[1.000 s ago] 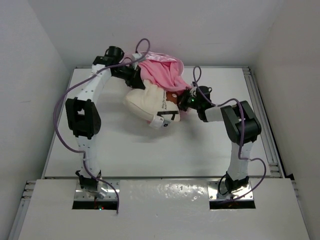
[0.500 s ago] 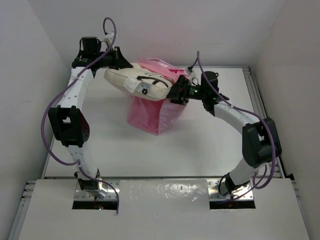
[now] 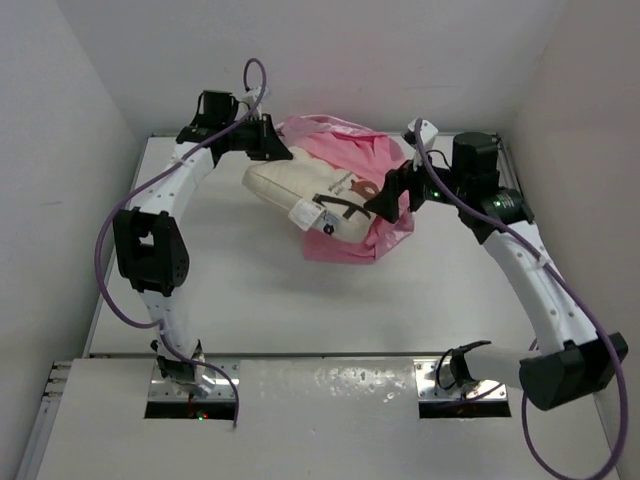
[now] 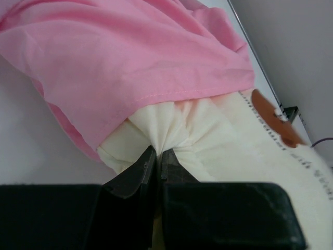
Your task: Put the pillow into the pillowcase
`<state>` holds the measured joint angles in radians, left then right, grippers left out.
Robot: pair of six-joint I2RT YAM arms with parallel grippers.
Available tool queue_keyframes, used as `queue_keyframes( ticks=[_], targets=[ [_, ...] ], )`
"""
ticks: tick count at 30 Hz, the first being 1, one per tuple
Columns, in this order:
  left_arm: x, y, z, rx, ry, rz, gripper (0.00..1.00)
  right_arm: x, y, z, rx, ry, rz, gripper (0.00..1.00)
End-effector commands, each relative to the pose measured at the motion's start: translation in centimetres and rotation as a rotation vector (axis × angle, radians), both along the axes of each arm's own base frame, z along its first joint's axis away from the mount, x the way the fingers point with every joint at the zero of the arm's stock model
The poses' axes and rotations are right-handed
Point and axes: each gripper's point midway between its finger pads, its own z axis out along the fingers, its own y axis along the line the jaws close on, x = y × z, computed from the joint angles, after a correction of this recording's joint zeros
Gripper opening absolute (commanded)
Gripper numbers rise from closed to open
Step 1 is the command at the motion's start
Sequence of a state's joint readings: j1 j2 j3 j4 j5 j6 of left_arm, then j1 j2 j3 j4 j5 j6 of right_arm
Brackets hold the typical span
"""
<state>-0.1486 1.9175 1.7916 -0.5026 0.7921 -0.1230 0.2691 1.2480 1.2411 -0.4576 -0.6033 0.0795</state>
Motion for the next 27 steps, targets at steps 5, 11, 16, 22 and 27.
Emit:
queue_keyframes(
  ticks=[5, 11, 16, 22, 27],
  targets=[
    [0.0, -3.4, 3.0, -0.050, -0.089, -0.051, 0.00, -0.7, 2.0, 3.9, -0.279, -0.318, 0.111, 0.99],
    [0.3, -3.8, 2.6, -0.043, -0.084, -0.038, 0.00, 0.2, 7.4, -0.4, -0.508, -0.351, 0.152, 0.99],
    [0.2, -4.0, 2.7, -0.038, -0.088, -0.041, 0.00, 2.5, 11.0, -2.9, -0.520, -0.393, 0.006, 0.99],
    [0.2, -3.8, 2.5, -0.031, -0.087, -0.036, 0.00, 3.3, 13.3, -5.5, -0.534, -0.346, 0.004, 0.99],
    [0.2, -3.7, 2.5, -0.025, -0.091, -0.033, 0.00, 2.8, 13.9, -7.9, -0.605, -0.322, 0.022, 0.99]
  ],
)
